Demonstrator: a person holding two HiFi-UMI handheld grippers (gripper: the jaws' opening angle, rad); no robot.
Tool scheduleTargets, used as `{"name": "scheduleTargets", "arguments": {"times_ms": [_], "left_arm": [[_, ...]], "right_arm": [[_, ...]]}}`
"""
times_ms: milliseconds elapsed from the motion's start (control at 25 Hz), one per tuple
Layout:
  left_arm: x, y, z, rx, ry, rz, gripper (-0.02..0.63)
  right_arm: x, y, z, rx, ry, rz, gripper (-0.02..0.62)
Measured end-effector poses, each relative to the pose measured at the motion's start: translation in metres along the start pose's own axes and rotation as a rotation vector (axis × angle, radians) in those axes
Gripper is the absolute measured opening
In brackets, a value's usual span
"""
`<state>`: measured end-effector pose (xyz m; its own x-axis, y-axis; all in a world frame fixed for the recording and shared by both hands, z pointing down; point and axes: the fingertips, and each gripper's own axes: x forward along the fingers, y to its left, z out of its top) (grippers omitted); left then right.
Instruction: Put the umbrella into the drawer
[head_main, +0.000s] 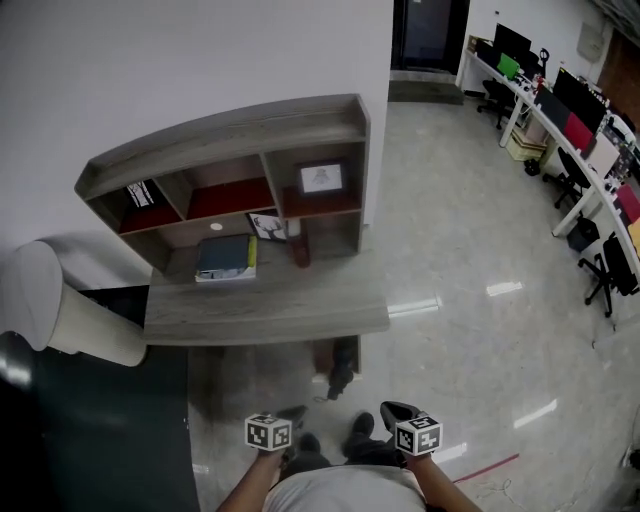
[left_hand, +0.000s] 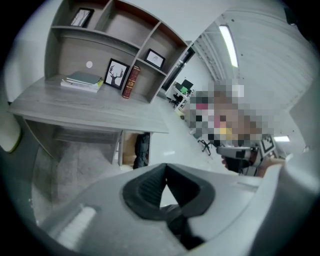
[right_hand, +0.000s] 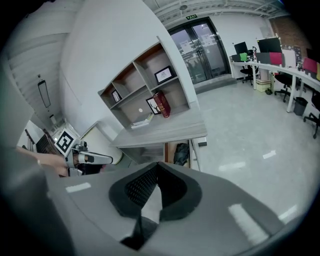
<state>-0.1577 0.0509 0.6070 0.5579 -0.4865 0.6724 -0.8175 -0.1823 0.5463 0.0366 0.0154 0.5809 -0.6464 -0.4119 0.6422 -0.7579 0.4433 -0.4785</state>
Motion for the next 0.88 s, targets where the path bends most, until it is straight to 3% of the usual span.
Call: {"name": "scheduleTargets", "arguments": {"times_ms": [280,520,880], "left_arm": [[-0.067,0.012,-0.014,0.026,-0.032,-0.079,-0.002],[-0.100,0.033,-0.035,0.045,-0.018,-0.093,-0.001],[-0.134,0.028,-0.059,0.111,-0.046,-0.077,-0.001]], "right_arm": [[-0.006,0.051,-0.021,0.037,-0.042,-0.065,0.005],[-0.013,0.084,-0.051,0.057,-0.079,-0.110,0.005],[-0.037,0.115,-0.095,0.113,-0.145,-0.177,0.005]]}}
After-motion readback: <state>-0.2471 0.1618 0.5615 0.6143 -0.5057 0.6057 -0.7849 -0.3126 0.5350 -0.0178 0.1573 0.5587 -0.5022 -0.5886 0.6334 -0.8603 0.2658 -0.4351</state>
